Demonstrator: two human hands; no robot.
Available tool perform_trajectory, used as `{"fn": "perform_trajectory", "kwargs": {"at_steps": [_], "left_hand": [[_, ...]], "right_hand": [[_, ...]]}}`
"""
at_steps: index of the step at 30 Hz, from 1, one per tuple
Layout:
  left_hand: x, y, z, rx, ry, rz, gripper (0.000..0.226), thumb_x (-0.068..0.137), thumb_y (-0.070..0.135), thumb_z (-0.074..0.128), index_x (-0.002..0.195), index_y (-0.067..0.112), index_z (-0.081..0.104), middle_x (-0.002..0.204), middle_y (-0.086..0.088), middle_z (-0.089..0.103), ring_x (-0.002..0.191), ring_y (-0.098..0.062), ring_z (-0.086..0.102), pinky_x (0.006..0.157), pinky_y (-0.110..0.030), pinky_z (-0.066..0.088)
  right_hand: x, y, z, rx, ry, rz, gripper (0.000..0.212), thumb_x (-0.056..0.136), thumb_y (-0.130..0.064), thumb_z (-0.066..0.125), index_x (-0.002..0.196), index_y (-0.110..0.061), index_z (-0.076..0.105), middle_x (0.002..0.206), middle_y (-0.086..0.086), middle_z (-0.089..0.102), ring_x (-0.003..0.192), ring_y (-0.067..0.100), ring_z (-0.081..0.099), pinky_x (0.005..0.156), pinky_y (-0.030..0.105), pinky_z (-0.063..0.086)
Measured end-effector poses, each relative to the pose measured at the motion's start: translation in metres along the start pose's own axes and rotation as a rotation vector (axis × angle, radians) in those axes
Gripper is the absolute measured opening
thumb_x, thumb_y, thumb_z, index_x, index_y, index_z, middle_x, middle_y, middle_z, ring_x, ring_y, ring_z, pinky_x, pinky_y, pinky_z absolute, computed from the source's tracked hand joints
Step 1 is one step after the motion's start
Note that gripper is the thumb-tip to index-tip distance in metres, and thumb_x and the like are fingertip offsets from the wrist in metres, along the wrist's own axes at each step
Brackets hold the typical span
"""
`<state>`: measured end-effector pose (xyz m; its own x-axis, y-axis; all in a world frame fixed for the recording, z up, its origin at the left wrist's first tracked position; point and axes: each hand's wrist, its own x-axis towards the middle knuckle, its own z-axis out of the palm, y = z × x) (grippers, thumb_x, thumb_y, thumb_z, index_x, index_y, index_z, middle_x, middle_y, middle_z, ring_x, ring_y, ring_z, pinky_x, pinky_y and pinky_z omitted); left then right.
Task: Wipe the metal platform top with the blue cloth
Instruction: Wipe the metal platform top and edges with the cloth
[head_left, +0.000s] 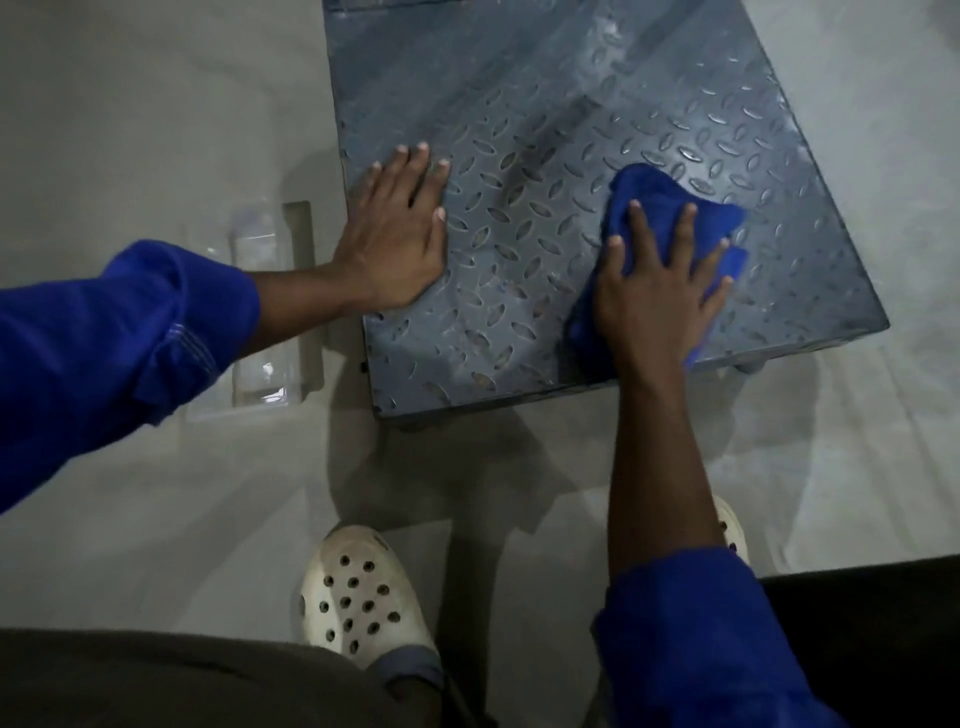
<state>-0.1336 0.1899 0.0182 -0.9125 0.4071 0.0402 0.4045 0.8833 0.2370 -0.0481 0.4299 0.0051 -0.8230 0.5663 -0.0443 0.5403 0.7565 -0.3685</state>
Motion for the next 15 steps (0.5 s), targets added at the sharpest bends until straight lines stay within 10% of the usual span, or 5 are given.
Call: {"fn": "perform_trajectory", "kwargs": {"at_steps": [6, 15], "left_hand": [[-0.001, 0.004, 0.007, 0.006, 0.014, -0.011, 0.068, 0.108, 0.034, 0.026, 0.169, 0.004, 0.025, 0.177, -0.021, 0.019, 0.165, -0.038, 0.014, 0.134, -0.051, 0.006], [0.005, 0.036, 0.015, 0.005, -0.051, -0.016, 0.071, 0.11, 0.038, 0.02, 0.17, 0.002, 0.013, 0.18, -0.016, 0.005, 0.168, -0.03, 0.001, 0.135, -0.051, -0.001]], "right_hand": [[0.008, -0.023, 0.013, -0.077, -0.168, -0.55, 0.055, 0.106, -0.071, 0.029, 0.16, -0.06, 0.027, 0.178, -0.013, 0.009, 0.166, 0.028, 0.002, 0.133, 0.052, 0.001], [0.04, -0.007, -0.007, -0.104, -0.111, -0.356, 0.06, 0.106, -0.07, 0.026, 0.163, -0.055, 0.022, 0.179, -0.006, 0.006, 0.165, 0.035, 0.001, 0.132, 0.06, 0.003]]}}
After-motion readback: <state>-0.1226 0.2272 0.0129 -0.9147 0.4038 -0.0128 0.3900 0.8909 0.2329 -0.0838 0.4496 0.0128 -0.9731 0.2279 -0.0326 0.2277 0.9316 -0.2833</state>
